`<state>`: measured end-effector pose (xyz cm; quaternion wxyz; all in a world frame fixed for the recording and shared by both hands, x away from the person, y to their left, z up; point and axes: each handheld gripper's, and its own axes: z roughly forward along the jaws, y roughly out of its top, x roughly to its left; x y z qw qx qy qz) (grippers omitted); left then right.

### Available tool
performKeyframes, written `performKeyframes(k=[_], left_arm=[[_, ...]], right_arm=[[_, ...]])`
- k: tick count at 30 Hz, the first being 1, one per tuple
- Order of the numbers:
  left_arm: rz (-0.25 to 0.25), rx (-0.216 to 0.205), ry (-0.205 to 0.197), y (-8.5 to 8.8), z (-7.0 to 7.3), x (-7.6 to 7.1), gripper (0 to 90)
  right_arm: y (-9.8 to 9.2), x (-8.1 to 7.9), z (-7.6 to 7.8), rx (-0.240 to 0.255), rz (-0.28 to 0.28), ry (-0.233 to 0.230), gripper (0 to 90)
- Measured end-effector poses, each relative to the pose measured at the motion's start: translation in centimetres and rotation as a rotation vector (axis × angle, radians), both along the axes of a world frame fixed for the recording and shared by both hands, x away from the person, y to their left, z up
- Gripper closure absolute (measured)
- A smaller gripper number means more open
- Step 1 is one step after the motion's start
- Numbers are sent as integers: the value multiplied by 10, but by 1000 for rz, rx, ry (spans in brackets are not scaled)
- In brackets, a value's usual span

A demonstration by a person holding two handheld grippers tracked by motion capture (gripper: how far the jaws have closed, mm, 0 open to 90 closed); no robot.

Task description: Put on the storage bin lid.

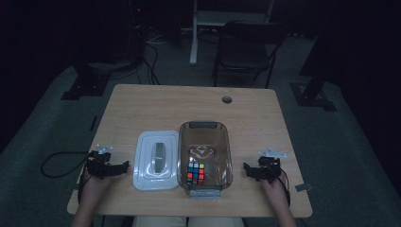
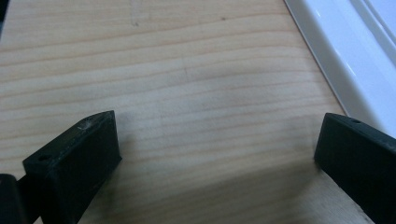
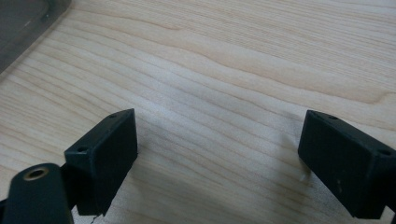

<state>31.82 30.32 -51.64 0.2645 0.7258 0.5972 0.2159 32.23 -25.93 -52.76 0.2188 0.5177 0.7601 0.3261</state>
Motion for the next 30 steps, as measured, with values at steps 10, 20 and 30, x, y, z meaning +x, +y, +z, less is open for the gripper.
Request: performKeyframes(k=[10, 20, 30], left_arm=[[-23, -28, -20, -9, 17, -6, 8], [-80, -51, -42, -26, 33, -12, 16], [-163, -84, -50, -48, 44, -15, 16]], right_arm=[[0, 0, 0, 0, 0, 0, 117], [0, 0, 0, 0, 0, 0, 117], [0, 0, 0, 0, 0, 0, 117]])
